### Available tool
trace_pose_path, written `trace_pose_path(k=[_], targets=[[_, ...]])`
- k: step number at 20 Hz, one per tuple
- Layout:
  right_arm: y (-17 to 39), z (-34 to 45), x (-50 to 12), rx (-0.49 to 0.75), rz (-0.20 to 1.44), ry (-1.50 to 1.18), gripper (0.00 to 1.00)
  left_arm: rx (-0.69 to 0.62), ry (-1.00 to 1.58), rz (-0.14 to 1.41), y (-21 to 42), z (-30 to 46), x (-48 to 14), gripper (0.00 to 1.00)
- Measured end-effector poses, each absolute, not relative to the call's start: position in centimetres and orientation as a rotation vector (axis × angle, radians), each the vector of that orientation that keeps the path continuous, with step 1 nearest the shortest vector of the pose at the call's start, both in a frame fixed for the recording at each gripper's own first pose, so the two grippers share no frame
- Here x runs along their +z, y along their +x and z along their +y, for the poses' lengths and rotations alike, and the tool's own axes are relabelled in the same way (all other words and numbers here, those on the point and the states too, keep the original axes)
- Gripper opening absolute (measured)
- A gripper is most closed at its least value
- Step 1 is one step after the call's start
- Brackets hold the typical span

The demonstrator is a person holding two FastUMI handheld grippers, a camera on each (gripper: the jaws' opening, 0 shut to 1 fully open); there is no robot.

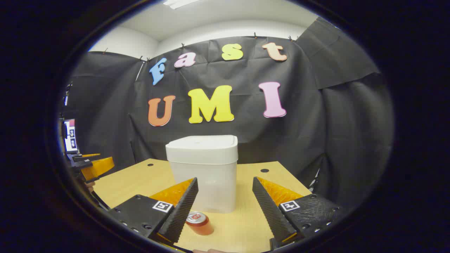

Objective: Press the lid of the desktop garbage bin to open it, pick up the crumpled paper on the desktop and throw it into the bin, then pick up the pop can on the desktop and drop it into the bin, and finally close the garbage bin lid.

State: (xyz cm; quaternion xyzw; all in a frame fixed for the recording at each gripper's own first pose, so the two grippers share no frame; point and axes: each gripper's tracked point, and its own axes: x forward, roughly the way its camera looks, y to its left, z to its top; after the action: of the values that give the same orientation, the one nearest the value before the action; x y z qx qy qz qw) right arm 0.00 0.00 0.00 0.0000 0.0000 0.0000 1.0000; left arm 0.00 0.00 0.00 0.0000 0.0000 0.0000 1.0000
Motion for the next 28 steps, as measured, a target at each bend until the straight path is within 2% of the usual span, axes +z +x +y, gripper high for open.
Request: trace_pose_path(k=[10,11,12,13,14,15,18,28], targets=[[-0.7,-0.2,0.9,-0.018,-0.016,-0.035,0.95,-0.001,-0.008,0.006,0.0,0.5,-0.1,0.97],[-0.7,-0.2,0.8,-0.019,-0.015,-0.036,0.92,-0.002,-0.006,0.008,0.0,0.5,-0.1,0.97],[-0.7,0.0,0.9,-0.016,-0.016,-0.034,0.95,-0.001,-0.007,0.008,-0.1,0.5,-0.2,0.98],[-0.7,0.1,1.0,-0.015,-0.019,-0.038,0.93,0.0,-0.008,0.009,0.0,0.5,-0.1,0.98],[-0.6,0.0,1.1,-0.021,-0.019,-0.05,0.97,0.0,-0.006,0.011,-0.1,0.4,-0.2,0.98],[-0.6,0.0,1.0,-0.024,-0.02,-0.06,0.94,-0.001,-0.006,0.012,0.0,0.4,-0.1,0.98],[-0.6,0.4,1.4,-0.027,-0.032,-0.067,0.96,-0.004,-0.006,0.012,-0.1,0.5,-0.2,0.98],[0.9,2.7,4.3,-0.01,-0.043,-0.037,0.95,0.005,-0.01,0.022,0.1,1.1,-0.4,0.98]])
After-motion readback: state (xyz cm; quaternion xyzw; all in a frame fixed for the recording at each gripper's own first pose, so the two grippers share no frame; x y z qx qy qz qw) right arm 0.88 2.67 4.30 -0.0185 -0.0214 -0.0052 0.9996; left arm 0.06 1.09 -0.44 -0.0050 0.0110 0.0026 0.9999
